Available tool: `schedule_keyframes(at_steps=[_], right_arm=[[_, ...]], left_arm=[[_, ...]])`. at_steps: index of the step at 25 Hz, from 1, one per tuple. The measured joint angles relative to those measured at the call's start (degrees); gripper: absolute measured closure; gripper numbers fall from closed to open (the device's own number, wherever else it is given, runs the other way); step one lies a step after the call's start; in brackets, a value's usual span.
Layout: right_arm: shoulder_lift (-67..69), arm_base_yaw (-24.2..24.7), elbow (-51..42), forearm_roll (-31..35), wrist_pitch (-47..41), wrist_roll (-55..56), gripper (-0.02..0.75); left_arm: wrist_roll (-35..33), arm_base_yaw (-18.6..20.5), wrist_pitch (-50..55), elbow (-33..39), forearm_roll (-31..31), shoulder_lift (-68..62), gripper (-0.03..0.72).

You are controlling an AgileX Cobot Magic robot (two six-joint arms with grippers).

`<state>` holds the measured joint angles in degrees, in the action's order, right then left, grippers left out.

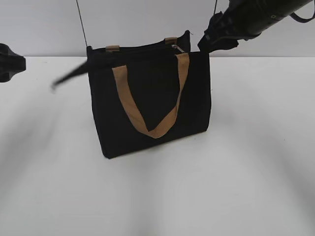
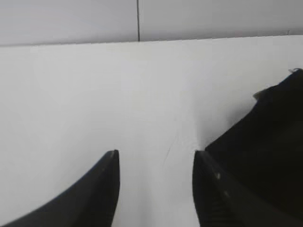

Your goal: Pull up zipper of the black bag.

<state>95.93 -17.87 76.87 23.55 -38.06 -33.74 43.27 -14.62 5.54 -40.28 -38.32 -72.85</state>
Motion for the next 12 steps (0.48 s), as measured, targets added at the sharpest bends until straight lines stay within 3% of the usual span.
schedule_keyframes(at_steps=[7, 12], right_arm=[[-0.5, 0.3, 0.0, -1.1, -3.6, 1.7, 0.413], [-2.3, 3.3, 0.0, -2.1, -4.9, 5.6, 0.413]], left_arm=[[-1.2, 0.0, 10.4, 0.0, 12.0, 0.0, 0.309], [-12.4, 0.0, 19.0, -1.0, 25.2, 0.0, 0.309]])
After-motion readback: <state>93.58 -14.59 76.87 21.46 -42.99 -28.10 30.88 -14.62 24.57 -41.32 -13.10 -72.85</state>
